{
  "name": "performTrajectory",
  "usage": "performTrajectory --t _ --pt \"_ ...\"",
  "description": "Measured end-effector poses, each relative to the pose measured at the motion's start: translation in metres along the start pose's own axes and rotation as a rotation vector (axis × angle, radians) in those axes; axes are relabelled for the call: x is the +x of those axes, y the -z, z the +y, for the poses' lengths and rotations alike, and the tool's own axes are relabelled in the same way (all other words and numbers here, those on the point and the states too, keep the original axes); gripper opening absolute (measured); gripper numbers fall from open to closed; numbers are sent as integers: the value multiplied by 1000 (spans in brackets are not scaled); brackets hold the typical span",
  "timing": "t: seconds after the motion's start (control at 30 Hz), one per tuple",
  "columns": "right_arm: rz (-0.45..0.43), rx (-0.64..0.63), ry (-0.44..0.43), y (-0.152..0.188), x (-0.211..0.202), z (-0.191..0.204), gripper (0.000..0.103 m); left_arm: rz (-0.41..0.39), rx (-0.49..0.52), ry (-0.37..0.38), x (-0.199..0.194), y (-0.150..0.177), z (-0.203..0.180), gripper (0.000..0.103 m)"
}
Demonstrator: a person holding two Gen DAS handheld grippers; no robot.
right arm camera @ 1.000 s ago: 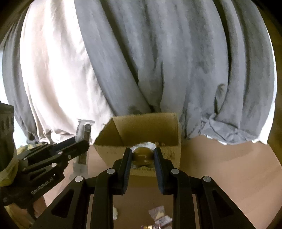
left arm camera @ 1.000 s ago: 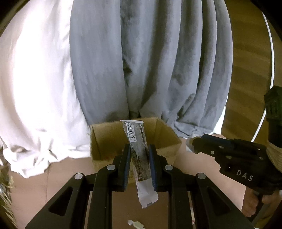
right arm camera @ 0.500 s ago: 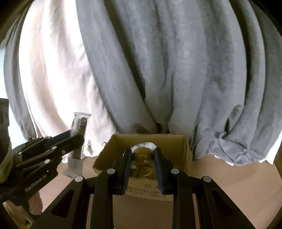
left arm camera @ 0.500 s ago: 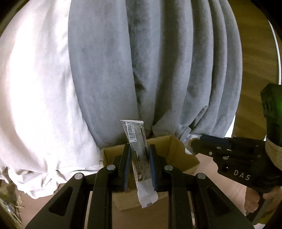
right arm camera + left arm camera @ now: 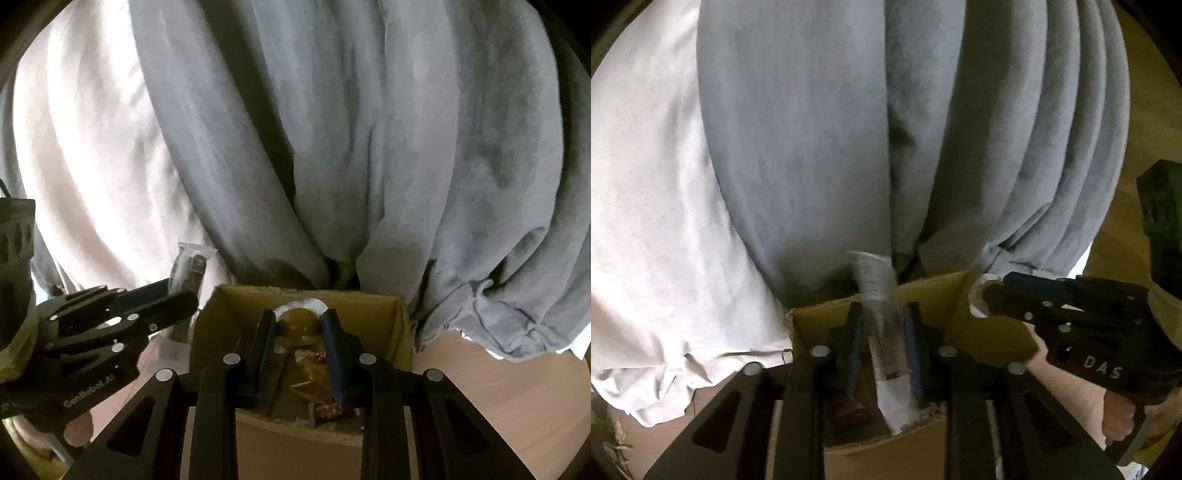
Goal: Organize snacks
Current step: 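Carry the stick packet over the box and open the left tool, then grasp the pale green wrapped candy with the left tool while the right grasps foil candies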
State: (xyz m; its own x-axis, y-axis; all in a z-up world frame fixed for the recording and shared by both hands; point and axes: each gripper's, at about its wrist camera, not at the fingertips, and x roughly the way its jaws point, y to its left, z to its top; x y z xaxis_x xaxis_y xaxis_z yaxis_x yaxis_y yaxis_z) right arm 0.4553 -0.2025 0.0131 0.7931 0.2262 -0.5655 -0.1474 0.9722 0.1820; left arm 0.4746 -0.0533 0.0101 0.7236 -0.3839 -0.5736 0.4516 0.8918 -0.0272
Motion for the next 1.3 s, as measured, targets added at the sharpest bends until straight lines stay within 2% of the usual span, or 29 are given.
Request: performTrajectory --t 0.07,0.17,0.53,0.67,0.83,1.3 --pt "17 22 2 -1 7 -4 29 -5 0 -39 2 0 1 53" --pt "31 41 27 2 10 -8 38 -7 -1 -69 -4 6 -1 54" --pt "-14 -9 69 43 -39 11 38 -68 -13 -108 -62 49 -21 56" --pt "1 -22 71 62 -56 18 38 -79 -22 -110 -81 66 -28 57" --pt "27 -48 99 92 -72 22 38 -41 -37 -117 -92 100 -36 57" --pt "215 38 122 175 -77 13 38 187 -61 -71 -83 184 -53 57"
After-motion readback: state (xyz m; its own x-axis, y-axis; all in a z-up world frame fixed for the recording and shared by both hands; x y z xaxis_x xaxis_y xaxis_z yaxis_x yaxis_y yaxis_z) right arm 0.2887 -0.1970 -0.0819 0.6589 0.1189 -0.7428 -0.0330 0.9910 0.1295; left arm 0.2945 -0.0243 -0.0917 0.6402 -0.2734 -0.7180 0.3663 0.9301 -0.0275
